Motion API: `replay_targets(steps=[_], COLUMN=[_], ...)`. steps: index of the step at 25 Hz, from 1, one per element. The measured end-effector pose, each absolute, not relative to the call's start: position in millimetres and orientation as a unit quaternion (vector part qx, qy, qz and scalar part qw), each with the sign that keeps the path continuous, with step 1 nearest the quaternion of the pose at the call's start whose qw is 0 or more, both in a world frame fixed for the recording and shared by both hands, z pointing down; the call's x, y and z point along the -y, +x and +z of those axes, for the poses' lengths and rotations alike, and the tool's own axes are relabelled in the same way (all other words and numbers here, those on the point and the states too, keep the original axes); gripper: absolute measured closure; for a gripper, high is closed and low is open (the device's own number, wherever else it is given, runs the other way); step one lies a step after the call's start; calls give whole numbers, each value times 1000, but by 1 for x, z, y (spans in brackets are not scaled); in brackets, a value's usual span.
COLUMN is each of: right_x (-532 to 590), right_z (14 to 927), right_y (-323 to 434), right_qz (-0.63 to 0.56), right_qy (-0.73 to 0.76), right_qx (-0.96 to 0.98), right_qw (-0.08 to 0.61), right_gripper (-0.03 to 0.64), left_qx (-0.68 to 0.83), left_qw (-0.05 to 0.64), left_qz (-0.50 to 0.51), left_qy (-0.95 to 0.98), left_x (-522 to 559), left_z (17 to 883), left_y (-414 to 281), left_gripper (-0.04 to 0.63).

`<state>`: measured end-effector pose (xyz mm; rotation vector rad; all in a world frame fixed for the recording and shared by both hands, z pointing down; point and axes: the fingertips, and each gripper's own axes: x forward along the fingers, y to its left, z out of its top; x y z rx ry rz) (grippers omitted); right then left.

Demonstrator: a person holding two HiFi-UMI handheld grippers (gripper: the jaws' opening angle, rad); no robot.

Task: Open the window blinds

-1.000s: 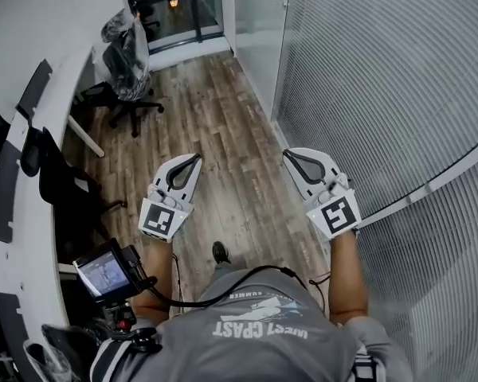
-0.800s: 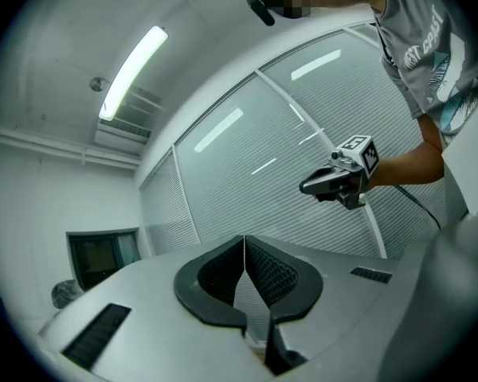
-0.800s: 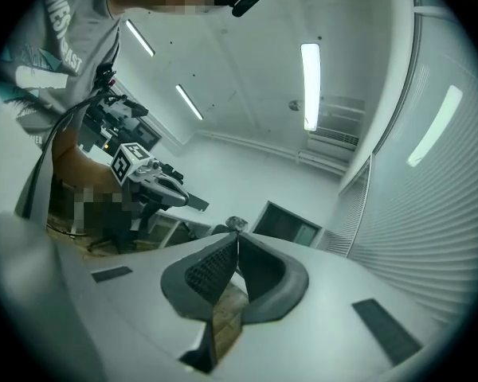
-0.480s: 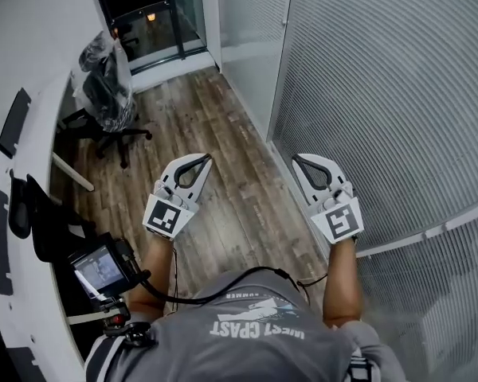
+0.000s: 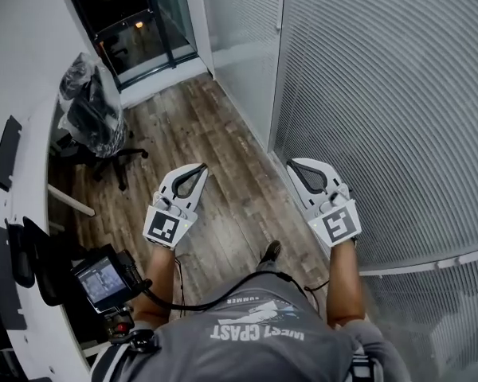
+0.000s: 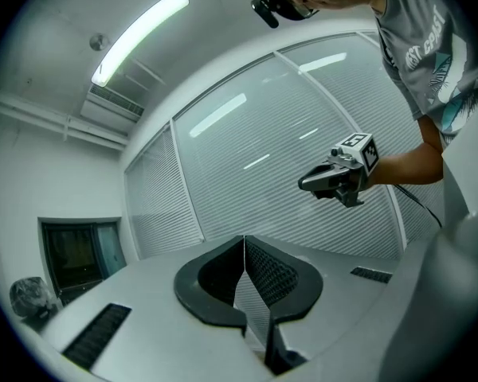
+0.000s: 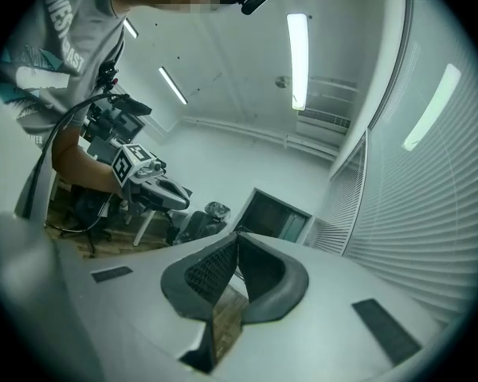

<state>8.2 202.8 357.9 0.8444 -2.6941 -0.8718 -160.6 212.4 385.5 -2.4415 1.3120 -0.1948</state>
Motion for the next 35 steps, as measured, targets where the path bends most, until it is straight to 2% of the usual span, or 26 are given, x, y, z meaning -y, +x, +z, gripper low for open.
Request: replay_targets(steps=[9,18,29,35], right_x=[-15,94,297,343], right_z=[365,383,377,388], right_y=[17,12,-19,-22], right_qz=[-288,-265,-263,-242], right_qy=[258,267,341,378], right_qx=[916,921,892,876], right_qw=[105,98,138,177], right_gripper=[612,612,612,612], left_qx=[-457,-438,-340,-281], left_qw=[179,160,199,201], left_qz=[-72,-78,-43,-42], left_qy=[-868,-881,-918,-938], left_x=[-6,117,366,449], left_z=[385,410,398,406], left_y=[-131,-123,-124,-95], left_gripper=[586,586,586,586])
